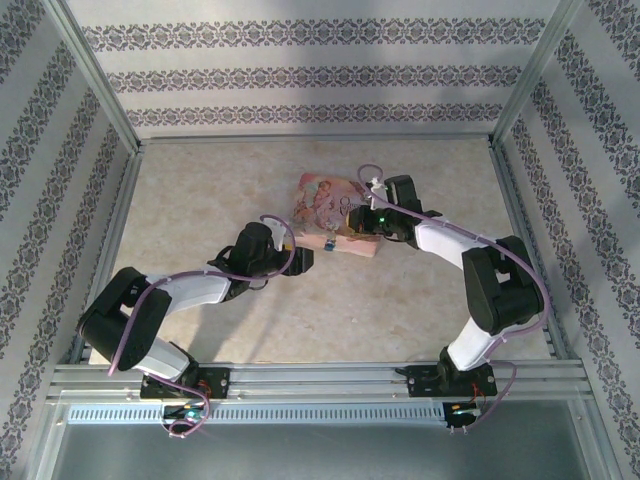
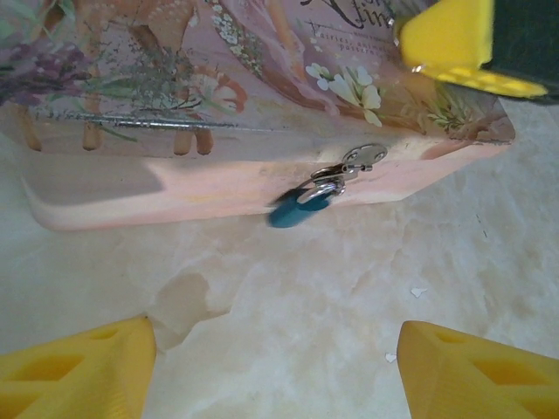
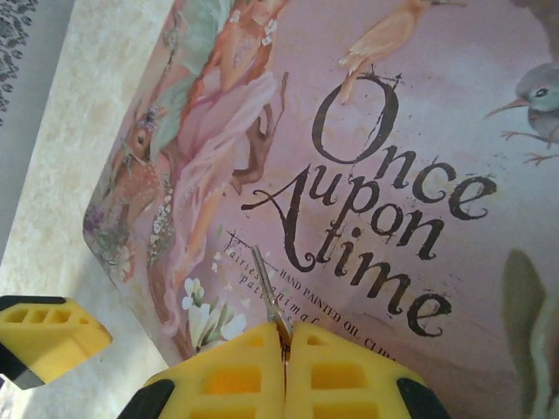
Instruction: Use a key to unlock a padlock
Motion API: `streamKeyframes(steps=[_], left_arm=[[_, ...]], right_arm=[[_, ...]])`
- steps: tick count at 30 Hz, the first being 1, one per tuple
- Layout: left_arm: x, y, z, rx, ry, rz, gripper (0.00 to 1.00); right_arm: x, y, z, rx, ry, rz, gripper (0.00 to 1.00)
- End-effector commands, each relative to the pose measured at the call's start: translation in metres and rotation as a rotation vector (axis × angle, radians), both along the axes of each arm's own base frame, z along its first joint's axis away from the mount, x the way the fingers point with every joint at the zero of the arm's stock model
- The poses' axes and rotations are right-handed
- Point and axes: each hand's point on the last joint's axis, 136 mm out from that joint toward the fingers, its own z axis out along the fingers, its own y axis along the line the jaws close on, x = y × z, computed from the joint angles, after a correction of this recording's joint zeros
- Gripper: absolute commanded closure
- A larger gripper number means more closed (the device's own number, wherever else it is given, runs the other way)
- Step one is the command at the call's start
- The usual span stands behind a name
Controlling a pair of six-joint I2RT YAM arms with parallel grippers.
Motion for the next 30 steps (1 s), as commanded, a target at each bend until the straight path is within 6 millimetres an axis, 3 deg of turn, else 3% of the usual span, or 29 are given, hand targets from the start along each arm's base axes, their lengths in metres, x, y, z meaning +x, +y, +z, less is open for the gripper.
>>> streamKeyframes(steps=[1,10,15,22,30], left_arm=[[0.004,-0.003,0.005,-0.021,-0.045,-0.006,0.27],[0.004,-0.012,-0.010,-0.048,-0.037,-0.050,0.27],[0.008,-0.011,-0.022,-0.039,-0.050,-0.061,0.27],[0.027,0.001,-0.023,-0.203,-0.071,-0.055,0.28],[0.028,-0.002,-0.044,-0.175,-0.036,-0.085,0.29]], right_arm=[[-0.015,0.004,-0.024,-0.037,0.113,-0.007,1.00],[-0.042,0.032,-0.040,-0.042,0.166,0.010,1.00],[-0.041,0.032,-0.040,-0.047,0.164,0.006,1.00],[-0.041,0.031,-0.041,-0.065,0.155,0.011,1.00],[-0.039,0.028,-0.037,-0.080,0.143,0.006,1.00]])
